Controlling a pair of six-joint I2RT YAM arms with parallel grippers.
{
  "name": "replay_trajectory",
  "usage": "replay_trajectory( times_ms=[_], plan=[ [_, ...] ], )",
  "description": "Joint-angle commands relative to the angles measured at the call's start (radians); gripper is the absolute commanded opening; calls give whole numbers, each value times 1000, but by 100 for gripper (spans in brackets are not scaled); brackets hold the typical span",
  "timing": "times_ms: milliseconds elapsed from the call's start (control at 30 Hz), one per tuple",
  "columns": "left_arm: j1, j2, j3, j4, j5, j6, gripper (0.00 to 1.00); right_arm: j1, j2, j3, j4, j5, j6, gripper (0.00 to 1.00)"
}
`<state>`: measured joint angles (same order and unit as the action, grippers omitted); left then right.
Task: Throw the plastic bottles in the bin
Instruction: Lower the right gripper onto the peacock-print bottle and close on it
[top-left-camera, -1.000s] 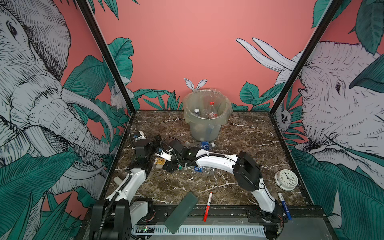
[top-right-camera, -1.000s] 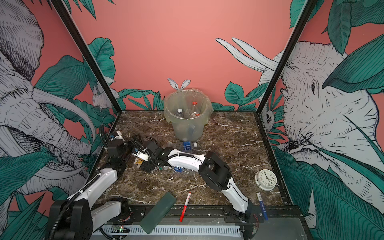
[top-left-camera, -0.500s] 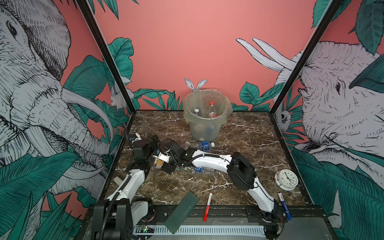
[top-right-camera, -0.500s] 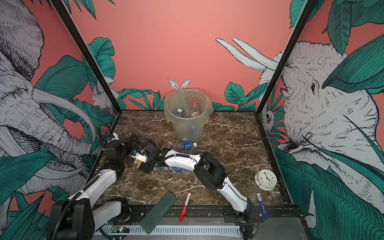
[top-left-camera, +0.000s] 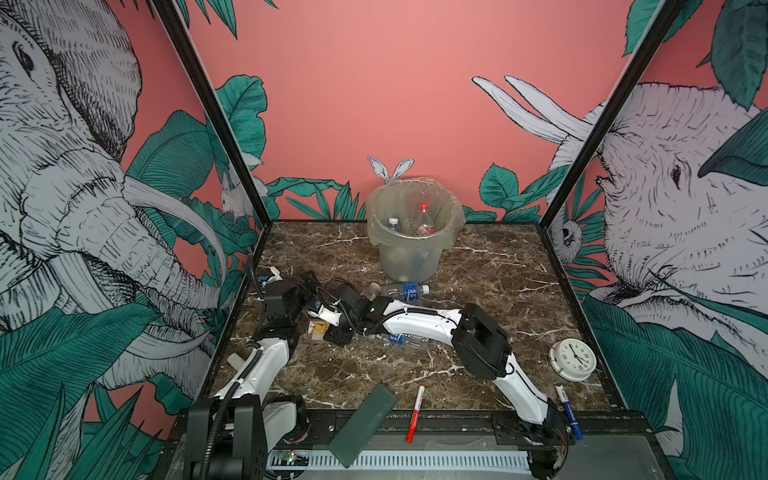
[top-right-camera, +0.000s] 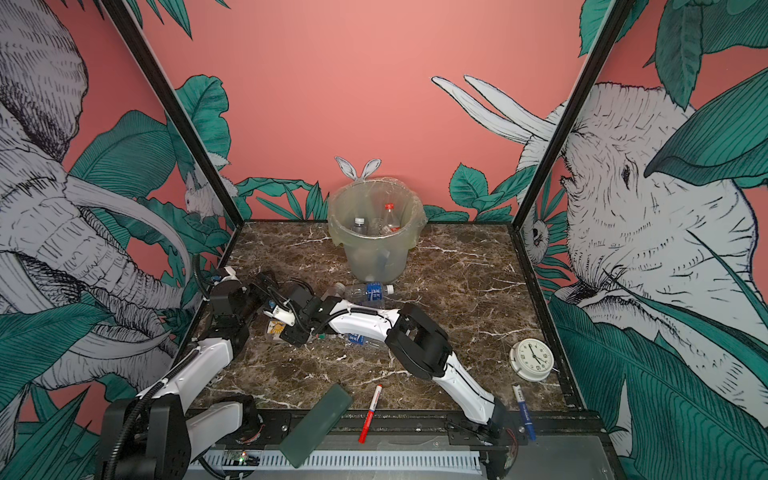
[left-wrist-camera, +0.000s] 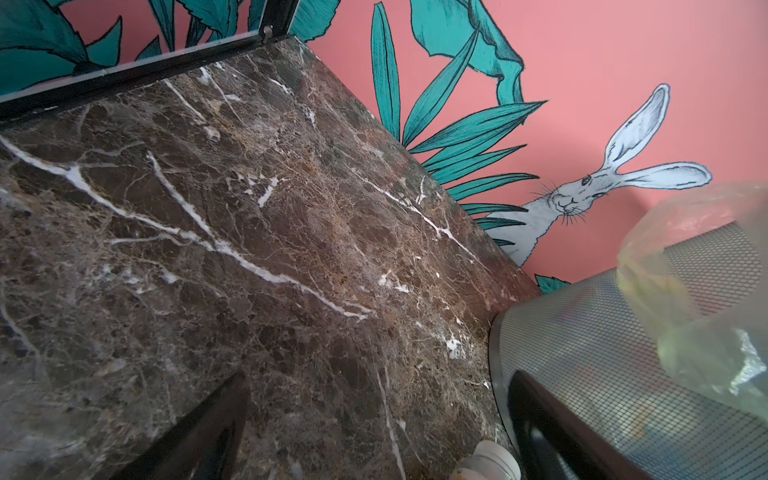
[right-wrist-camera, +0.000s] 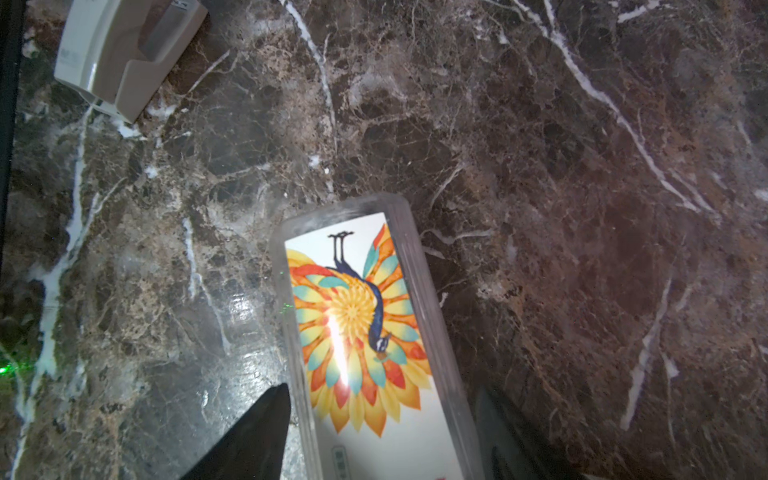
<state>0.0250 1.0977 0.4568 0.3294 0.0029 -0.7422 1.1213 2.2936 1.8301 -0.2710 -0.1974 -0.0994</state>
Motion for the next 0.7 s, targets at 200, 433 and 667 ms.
replay_trajectory(
  times_ms=[200, 433, 667],
  plan=[
    [8, 6, -12, 35, 17, -22, 98, 8, 0, -37, -14, -23, 11, 72],
    [10, 14, -11, 42, 24, -24, 98, 14, 12, -32, -32, -24, 15, 79],
    [9, 24, -9, 45, 32, -22, 98, 16, 13, -40, -26, -6, 15, 74]
  ],
)
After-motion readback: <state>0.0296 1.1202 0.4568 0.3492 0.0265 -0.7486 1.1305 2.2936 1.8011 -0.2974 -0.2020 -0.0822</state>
